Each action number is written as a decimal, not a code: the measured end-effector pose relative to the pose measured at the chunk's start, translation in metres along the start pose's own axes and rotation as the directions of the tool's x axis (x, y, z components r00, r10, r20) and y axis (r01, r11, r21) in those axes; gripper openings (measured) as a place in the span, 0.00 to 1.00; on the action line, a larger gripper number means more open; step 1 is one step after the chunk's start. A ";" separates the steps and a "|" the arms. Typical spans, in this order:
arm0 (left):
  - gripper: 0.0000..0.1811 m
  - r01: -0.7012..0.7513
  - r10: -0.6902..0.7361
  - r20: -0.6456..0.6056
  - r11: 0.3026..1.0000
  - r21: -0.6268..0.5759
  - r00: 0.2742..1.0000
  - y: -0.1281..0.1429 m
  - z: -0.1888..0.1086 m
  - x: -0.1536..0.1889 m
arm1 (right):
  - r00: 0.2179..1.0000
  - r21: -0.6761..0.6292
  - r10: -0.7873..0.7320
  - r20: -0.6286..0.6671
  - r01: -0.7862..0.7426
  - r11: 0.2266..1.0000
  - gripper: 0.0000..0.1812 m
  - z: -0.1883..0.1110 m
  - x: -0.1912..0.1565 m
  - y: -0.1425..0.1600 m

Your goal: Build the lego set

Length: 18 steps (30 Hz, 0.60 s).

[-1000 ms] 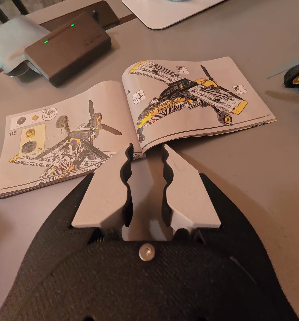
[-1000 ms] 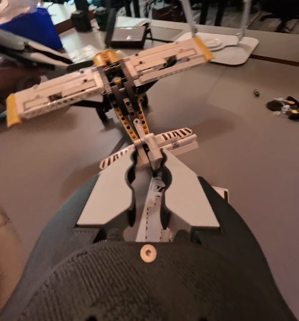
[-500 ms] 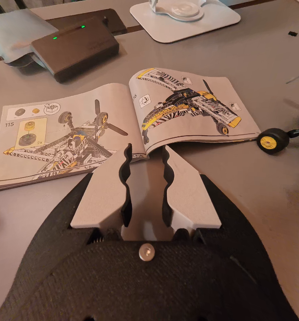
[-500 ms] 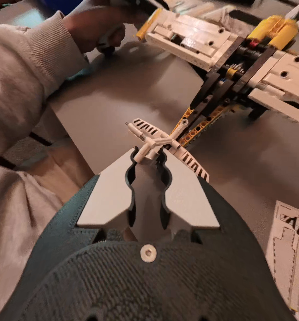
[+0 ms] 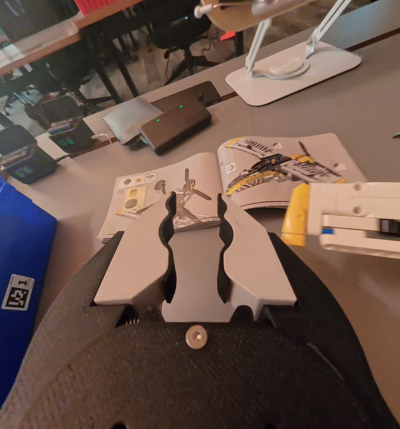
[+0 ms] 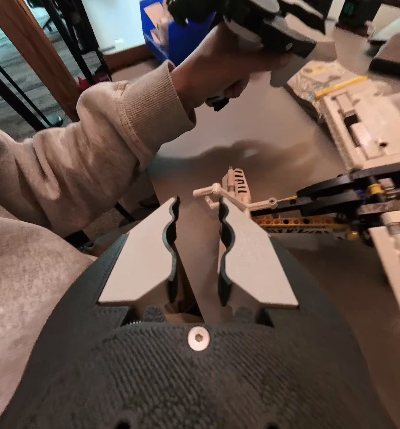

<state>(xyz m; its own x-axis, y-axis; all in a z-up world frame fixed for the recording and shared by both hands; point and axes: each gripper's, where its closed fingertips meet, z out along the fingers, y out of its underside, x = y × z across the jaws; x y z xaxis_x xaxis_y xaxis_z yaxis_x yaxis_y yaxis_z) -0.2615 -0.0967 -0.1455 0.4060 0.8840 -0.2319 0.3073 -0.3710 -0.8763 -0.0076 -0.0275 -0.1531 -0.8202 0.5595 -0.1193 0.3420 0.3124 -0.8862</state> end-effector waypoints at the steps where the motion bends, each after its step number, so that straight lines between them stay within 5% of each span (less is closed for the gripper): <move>1: 0.19 0.014 -0.014 -0.029 1.000 -0.005 0.999 -0.004 -0.006 0.005 | 1.000 0.031 -0.002 0.003 0.002 1.000 0.21 -0.006 0.001 -0.008; 4: 0.22 0.025 -0.033 -0.159 0.999 -0.047 0.987 -0.016 -0.028 0.035 | 1.000 0.139 0.006 -0.020 -0.003 0.990 0.23 -0.037 0.017 -0.032; 6: 0.30 0.038 -0.056 -0.325 0.997 -0.061 0.944 -0.026 -0.050 0.071 | 0.987 0.183 0.016 -0.161 0.014 0.983 0.25 -0.064 0.056 -0.039; 8: 0.37 0.061 -0.113 -0.591 0.992 -0.108 0.799 -0.032 -0.085 0.124 | 0.933 0.194 0.045 -0.356 0.027 0.981 0.28 -0.096 0.108 -0.034; 10: 0.43 0.007 -0.125 -0.724 0.986 -0.164 0.679 -0.027 -0.112 0.158 | 0.896 0.217 0.099 -0.432 -0.003 0.976 0.30 -0.120 0.139 -0.024; 16: 0.51 -0.245 0.000 -0.713 0.939 -0.241 0.701 0.016 -0.116 0.189 | 0.921 0.219 0.244 -0.304 -0.182 0.959 0.42 -0.119 0.151 0.003; 18: 0.50 -0.306 0.010 -0.731 0.912 -0.274 0.683 0.032 -0.115 0.197 | 0.918 0.166 0.215 -0.333 -0.168 0.972 0.38 -0.114 0.154 0.013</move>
<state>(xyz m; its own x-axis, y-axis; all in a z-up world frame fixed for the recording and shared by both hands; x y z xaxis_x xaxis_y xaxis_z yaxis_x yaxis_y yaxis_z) -0.0729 0.0330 -0.1702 0.9090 0.3920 0.1418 0.3917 -0.6869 -0.6122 -0.0772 0.1498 -0.1320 -0.5263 0.8367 -0.1511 0.3941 0.0826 -0.9154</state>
